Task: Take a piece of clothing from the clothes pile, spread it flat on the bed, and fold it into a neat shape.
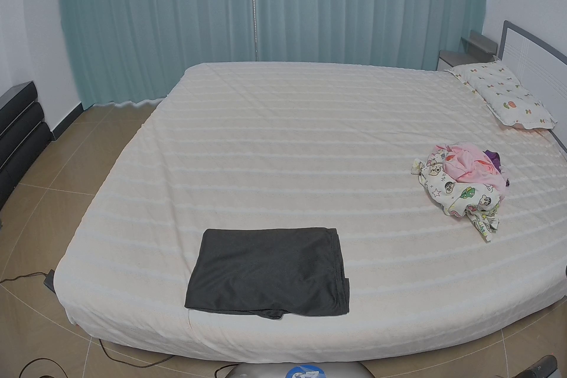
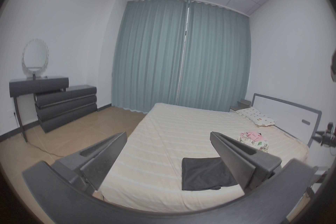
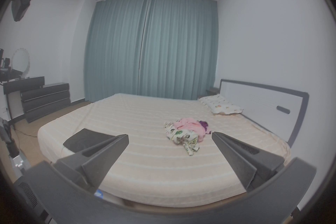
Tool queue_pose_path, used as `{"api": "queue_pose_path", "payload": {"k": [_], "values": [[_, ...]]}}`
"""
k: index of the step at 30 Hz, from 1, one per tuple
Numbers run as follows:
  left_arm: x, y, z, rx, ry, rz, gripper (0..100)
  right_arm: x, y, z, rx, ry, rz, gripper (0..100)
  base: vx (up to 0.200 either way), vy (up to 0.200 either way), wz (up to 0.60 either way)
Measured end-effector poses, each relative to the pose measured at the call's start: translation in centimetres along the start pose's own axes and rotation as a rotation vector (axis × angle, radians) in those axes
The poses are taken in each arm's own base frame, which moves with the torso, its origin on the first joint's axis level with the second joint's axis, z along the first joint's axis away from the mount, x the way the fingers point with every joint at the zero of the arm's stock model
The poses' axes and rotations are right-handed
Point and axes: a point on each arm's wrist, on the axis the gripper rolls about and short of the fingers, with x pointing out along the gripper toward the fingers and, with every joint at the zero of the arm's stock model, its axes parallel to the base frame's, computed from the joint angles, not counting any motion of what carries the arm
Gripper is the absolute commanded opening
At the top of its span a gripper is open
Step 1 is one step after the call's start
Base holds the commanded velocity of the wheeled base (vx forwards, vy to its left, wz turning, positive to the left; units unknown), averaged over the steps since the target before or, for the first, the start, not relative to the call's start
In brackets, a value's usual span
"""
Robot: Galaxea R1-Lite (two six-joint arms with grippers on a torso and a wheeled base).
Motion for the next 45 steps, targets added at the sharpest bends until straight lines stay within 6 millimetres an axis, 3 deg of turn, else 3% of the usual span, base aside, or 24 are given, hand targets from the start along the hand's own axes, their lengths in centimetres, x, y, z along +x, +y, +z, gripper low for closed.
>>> {"api": "queue_pose_path", "payload": {"k": [7,18,22,28,39,45], "values": [[-2.1,0.5,-1.8,0.056,0.009,0.002,100,-1.1,0.4,-2.0,-0.055,-0.019,-0.044,100,0.0,0.0,0.0],[-3.8,0.7,-2.9,0.122,-0.028,0.091,100,-0.4,0.9,-5.0,-0.072,0.013,0.018,100,0.0,0.0,0.0],[-3.8,0.7,-3.4,0.13,-0.02,0.11,100,0.0,1.0,-5.9,-0.053,0.016,0.045,100,0.0,0.0,0.0],[-3.3,0.9,-5.9,0.15,0.044,0.13,100,1.1,1.3,-7.9,-0.007,-0.023,0.062,100,0.0,0.0,0.0],[-3.2,0.9,-9.0,0.162,0.125,0.204,100,1.4,1.3,-8.9,0.05,0.01,0.119,100,0.0,0.0,0.0],[-2.1,1.1,-11.6,0.152,0.15,0.169,100,1.2,1.2,-9.0,0.058,-0.012,0.191,100,0.0,0.0,0.0]]}}
